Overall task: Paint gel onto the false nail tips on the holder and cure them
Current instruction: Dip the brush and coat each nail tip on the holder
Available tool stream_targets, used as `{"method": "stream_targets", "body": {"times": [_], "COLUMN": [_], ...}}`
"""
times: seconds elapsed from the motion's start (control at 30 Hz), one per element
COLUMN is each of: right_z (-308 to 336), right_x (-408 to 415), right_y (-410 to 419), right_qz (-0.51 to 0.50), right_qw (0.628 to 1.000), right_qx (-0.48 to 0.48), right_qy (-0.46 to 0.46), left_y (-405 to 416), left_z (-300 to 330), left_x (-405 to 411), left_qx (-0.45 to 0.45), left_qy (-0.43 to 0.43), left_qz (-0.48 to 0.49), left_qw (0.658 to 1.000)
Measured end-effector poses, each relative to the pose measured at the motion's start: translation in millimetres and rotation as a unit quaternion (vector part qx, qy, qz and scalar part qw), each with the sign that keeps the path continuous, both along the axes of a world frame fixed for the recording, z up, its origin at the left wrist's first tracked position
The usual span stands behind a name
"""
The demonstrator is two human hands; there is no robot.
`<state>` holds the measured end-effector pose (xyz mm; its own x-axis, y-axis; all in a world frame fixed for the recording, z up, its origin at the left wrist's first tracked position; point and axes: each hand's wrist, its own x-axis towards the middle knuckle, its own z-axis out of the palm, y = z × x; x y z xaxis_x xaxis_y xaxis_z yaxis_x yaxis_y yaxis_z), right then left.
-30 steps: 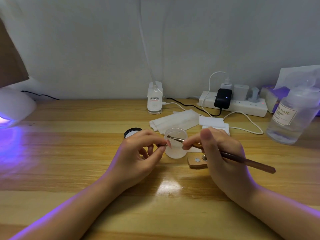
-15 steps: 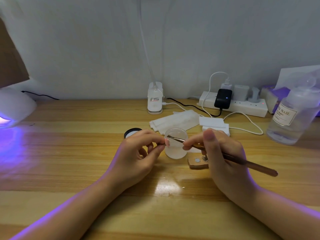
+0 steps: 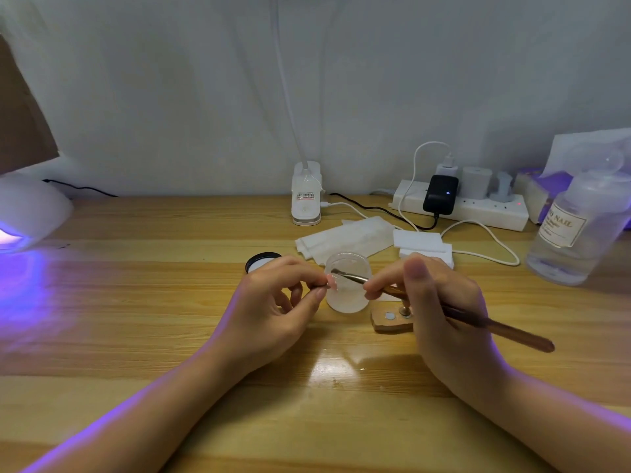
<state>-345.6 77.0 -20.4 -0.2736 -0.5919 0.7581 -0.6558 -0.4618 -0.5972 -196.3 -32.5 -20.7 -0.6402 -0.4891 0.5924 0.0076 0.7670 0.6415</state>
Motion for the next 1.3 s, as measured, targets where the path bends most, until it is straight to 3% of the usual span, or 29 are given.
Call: {"method": "stream_targets", "body": {"times": [0.2,0.43,0.63,0.83,1.13,1.3], "right_z": [-1.6,-1.7,2.8,1.4,-3.5,-6.2], "right_x": [-0.6,-1.9,-0.4,1.8,0.5,-0.5], "right_y": [-0.4,2.2,3.3,2.2,1.1,1.0], "right_qz": [0.011,0.023,0.011,-0.015,-0.004,0.020], "right_qw": [1.000,0.997,0.999,0.997,0.995,0.998], "right_qx": [0.019,-0.009,0.023,0.009,-0.004,-0.040], "right_qy": [-0.002,-0.069,-0.028,0.077,0.101,0.044], "left_y": [1.0,-1.4,-1.1,-0.3,-1.6,-2.0], "left_z": [-0.2,0.4,2.1,3.0,2.4,1.7], "left_x": [-0.4,-0.5,0.3,0.4,-0.6,0.4], "left_qx": [0.011,0.001,0.029,0.031,0.026,0.020], "left_qy": [0.006,0.013,0.029,0.030,0.045,0.032], "left_qz": [0.002,0.018,0.022,0.027,0.025,0.022], "left_qw": [1.000,1.000,0.999,0.999,0.998,0.999]}}
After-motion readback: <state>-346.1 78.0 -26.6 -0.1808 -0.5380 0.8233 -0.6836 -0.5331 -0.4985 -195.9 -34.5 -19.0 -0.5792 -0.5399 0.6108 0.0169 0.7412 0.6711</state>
